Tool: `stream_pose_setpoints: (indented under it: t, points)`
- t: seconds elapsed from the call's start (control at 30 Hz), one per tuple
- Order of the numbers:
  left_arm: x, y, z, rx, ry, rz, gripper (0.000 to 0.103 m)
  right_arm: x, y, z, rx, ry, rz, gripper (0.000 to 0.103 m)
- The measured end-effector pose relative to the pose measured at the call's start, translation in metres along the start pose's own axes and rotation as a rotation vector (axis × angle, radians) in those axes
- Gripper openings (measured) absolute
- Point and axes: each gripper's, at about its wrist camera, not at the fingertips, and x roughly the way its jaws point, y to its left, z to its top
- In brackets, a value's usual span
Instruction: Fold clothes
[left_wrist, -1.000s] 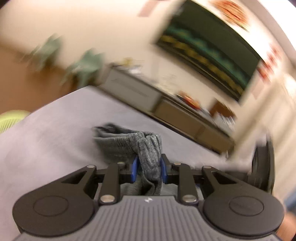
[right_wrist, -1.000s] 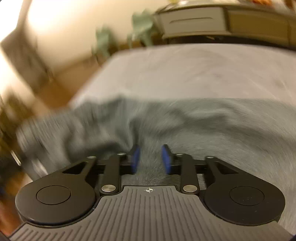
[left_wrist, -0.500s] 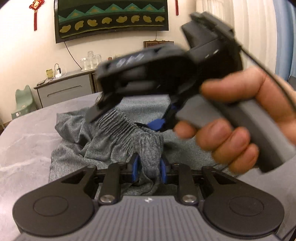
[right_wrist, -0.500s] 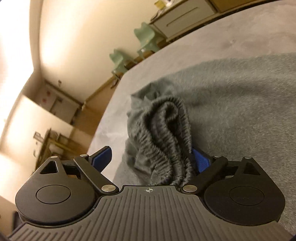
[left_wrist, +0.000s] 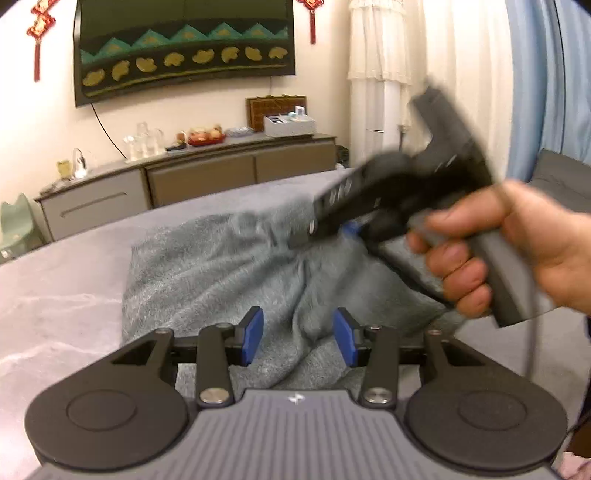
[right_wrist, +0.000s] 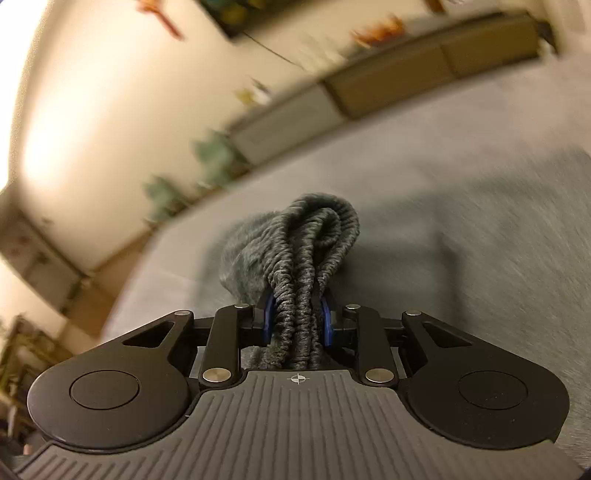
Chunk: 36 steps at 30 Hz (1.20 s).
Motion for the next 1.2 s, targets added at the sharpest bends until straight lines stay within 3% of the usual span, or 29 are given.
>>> stream_pose_setpoints:
  t: [0.07, 0.17, 0.2, 0.23, 0.3, 0.4, 0.47, 0.53, 0.57, 0.67, 0.83, 0.87, 0.93, 1.03, 1.1, 1.2]
  points:
    - [-0.003, 0.015, 0.001, -0.036, 0.001, -0.039, 0.044, 0.015, -0.004, -0.002, -0.008, 0.027, -0.033, 0.026]
    - [-0.009, 0.052, 0.006, -0.154, -0.005, -0.025, 0.054, 0.024, 0.002, -0.001, -0.048, 0.02, -0.072, 0.032]
    - [-0.011, 0.064, 0.007, -0.193, -0.007, -0.02, 0.055, 0.027, 0.004, -0.001, -0.062, 0.018, -0.085, 0.041]
    - [-0.013, 0.077, 0.009, -0.239, -0.007, -0.015, 0.056, 0.029, 0.005, -0.002, -0.086, 0.01, -0.112, 0.06]
    - [-0.011, 0.105, 0.01, -0.369, 0.013, -0.004, 0.059, 0.015, 0.005, 0.001, -0.138, -0.043, -0.181, 0.067]
    - [0.004, 0.136, 0.004, -0.512, 0.107, 0.043, 0.062, -0.023, 0.013, -0.006, -0.205, -0.17, -0.235, 0.065]
    - [0.02, 0.143, 0.0, -0.553, 0.177, 0.059, 0.062, -0.038, 0.025, -0.017, -0.274, -0.175, -0.22, 0.049]
    - [0.038, 0.14, -0.003, -0.529, 0.236, 0.072, 0.059, -0.034, 0.033, -0.031, -0.351, -0.085, -0.181, 0.028]
    - [0.042, 0.136, -0.005, -0.505, 0.252, 0.096, 0.059, -0.032, 0.034, -0.041, -0.385, -0.052, -0.178, 0.028]
    - [0.045, 0.134, -0.006, -0.472, 0.258, 0.198, 0.043, -0.02, 0.036, -0.063, -0.481, -0.051, -0.206, 0.032]
    - [0.039, 0.151, -0.003, -0.564, 0.254, 0.26, 0.037, -0.019, 0.034, -0.056, -0.516, -0.019, -0.172, 0.037]
    - [0.036, 0.148, 0.001, -0.561, 0.241, 0.264, 0.037, -0.029, 0.029, -0.054, -0.505, -0.019, -0.166, 0.039]
    - [0.023, 0.137, 0.014, -0.536, 0.192, 0.266, 0.04, -0.057, 0.016, -0.05, -0.464, -0.032, -0.152, 0.062]
    - [0.011, 0.113, 0.035, -0.469, 0.119, 0.206, 0.056, -0.116, -0.019, -0.045, -0.39, -0.169, -0.234, 0.092]
    - [0.013, 0.092, 0.047, -0.432, 0.1, 0.113, 0.062, -0.143, -0.052, -0.048, -0.327, -0.228, -0.341, 0.093]
    - [0.029, 0.051, 0.062, -0.341, 0.078, -0.003, 0.067, -0.166, -0.102, -0.057, -0.217, -0.22, -0.447, 0.093]
